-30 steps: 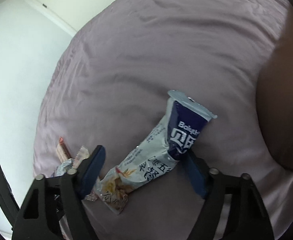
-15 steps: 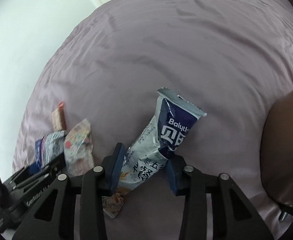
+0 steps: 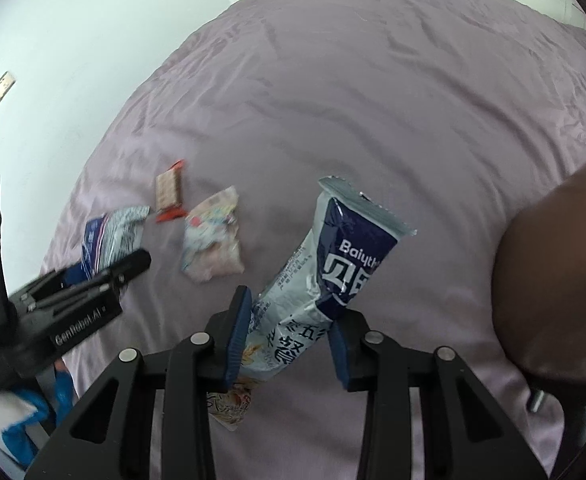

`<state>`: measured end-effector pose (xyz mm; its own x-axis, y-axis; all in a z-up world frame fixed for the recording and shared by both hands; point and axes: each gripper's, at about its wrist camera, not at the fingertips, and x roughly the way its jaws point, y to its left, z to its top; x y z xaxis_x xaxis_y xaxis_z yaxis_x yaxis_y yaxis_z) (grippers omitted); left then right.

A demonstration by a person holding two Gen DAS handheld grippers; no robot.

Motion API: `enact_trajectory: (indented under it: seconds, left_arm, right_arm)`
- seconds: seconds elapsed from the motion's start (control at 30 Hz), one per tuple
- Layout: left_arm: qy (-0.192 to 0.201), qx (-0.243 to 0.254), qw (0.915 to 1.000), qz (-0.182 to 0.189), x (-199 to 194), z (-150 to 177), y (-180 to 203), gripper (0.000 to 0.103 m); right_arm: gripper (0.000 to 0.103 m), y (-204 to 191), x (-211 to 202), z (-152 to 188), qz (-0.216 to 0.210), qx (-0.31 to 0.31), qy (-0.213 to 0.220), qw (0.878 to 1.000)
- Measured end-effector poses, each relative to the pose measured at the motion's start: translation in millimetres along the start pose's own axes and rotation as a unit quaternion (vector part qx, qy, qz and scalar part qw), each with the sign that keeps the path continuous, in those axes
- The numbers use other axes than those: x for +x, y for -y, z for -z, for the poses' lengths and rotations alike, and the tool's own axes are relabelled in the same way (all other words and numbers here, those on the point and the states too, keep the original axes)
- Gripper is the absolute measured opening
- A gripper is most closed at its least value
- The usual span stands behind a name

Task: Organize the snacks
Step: 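Carry the blue bag and white-blue bar over the green tray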

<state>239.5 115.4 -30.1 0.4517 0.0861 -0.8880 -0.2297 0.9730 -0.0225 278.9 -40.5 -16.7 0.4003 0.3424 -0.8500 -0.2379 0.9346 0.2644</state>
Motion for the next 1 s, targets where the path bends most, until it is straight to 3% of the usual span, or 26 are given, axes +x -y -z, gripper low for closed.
enact_trajectory:
  seconds: [0.4, 0.63, 0.83, 1.0]
  left_arm:
    - [-0.006, 0.081, 0.9967, 0.010, -83, 26, 14, 0.050]
    - [-0.016, 0.140, 0.9893, 0.037, -118, 48, 53, 0.050]
    - [-0.022, 0.211, 0.9751, 0.064, -144, 67, 100, 0.050]
    - [-0.037, 0.270, 0.9575, 0.095, -155, 86, 148, 0.050]
  right_arm:
    - [0.000, -31, -88, 47, -0.040, -0.052, -0.021, 0.998]
    - [0.000, -24, -124, 81, -0.038, -0.051, -0.040, 0.997]
    - [0.000, 10, -151, 104, -0.025, -0.008, -0.038, 0.999]
    - [0.000, 52, -169, 124, -0.009, 0.044, -0.032, 0.998]
